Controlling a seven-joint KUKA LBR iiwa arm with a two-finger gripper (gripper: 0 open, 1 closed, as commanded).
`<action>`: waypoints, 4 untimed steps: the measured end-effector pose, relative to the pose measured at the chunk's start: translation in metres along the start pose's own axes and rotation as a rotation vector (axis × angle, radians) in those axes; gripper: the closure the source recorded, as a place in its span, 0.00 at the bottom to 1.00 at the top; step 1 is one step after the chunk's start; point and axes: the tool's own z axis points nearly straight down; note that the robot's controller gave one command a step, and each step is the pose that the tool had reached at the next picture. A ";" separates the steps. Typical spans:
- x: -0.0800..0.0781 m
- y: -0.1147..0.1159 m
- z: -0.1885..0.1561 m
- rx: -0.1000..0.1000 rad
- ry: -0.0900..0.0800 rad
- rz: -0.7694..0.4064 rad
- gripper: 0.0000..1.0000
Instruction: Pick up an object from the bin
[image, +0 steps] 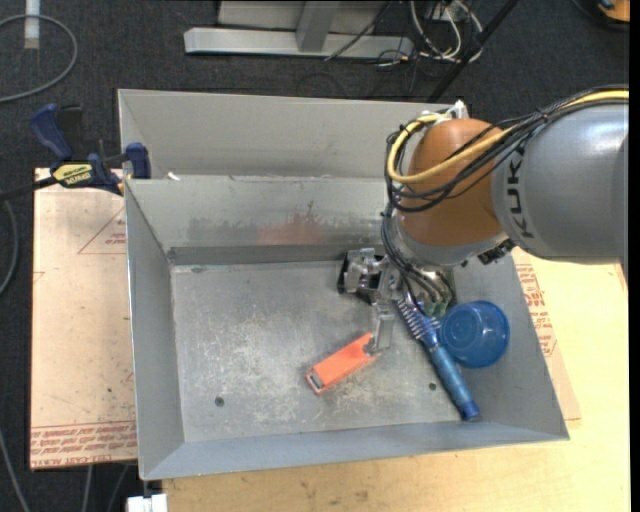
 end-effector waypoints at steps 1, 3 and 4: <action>-0.007 0.006 0.053 0.000 0.000 -0.074 0.00; 0.032 0.003 0.071 0.001 -0.002 -0.101 0.00; 0.053 0.003 0.070 0.003 -0.034 -0.498 1.00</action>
Offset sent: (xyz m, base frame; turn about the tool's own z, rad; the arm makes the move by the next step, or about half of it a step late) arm -0.0547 -0.0167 -0.0740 -0.2356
